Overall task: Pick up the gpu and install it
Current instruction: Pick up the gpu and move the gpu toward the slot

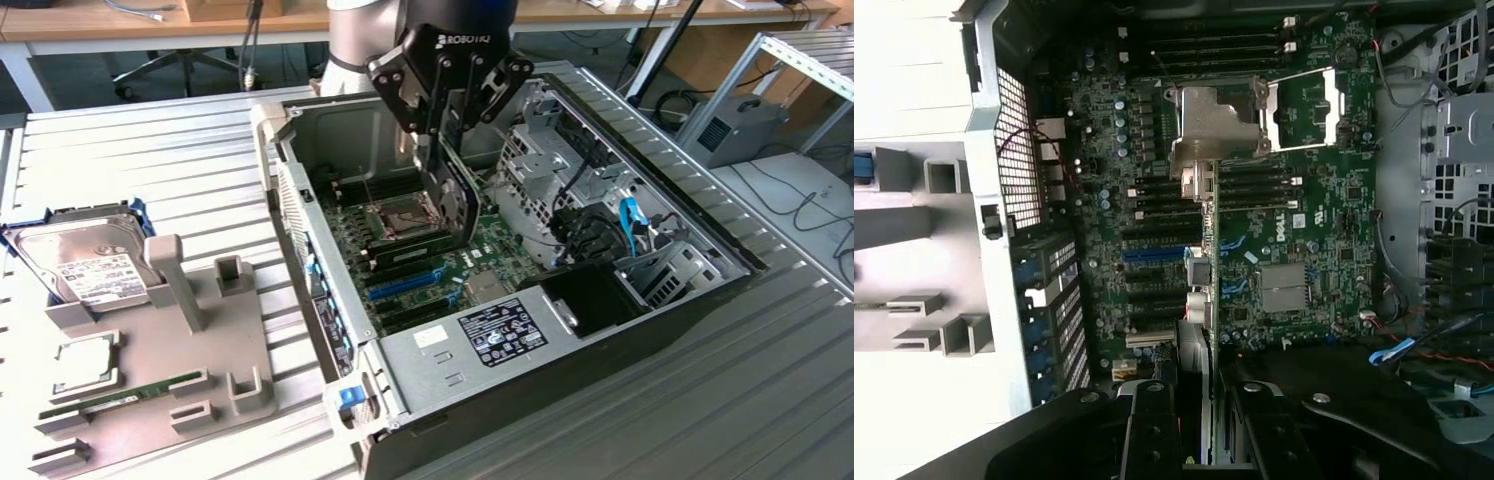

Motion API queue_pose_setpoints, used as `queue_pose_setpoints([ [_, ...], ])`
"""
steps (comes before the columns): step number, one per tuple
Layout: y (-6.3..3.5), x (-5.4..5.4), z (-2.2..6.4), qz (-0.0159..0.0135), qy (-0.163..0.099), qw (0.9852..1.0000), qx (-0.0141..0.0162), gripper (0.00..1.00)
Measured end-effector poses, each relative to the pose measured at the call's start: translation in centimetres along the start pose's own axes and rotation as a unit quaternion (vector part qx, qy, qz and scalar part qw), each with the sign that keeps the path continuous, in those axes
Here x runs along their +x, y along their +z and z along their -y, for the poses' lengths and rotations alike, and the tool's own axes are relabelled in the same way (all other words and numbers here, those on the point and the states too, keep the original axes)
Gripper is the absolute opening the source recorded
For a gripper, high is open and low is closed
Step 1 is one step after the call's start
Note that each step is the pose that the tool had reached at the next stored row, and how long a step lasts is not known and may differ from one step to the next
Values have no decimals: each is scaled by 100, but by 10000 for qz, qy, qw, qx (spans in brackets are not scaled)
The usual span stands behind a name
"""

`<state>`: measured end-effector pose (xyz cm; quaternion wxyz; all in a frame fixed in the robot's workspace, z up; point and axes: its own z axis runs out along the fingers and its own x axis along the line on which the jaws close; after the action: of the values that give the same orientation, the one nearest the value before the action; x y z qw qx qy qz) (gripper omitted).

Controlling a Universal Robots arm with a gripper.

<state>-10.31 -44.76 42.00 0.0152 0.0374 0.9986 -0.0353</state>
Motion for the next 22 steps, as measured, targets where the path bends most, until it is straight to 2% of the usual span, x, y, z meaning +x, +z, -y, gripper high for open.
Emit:
queue_pose_setpoints([
  [22,6,-161,-53,3,-1,10000,37,26],
])
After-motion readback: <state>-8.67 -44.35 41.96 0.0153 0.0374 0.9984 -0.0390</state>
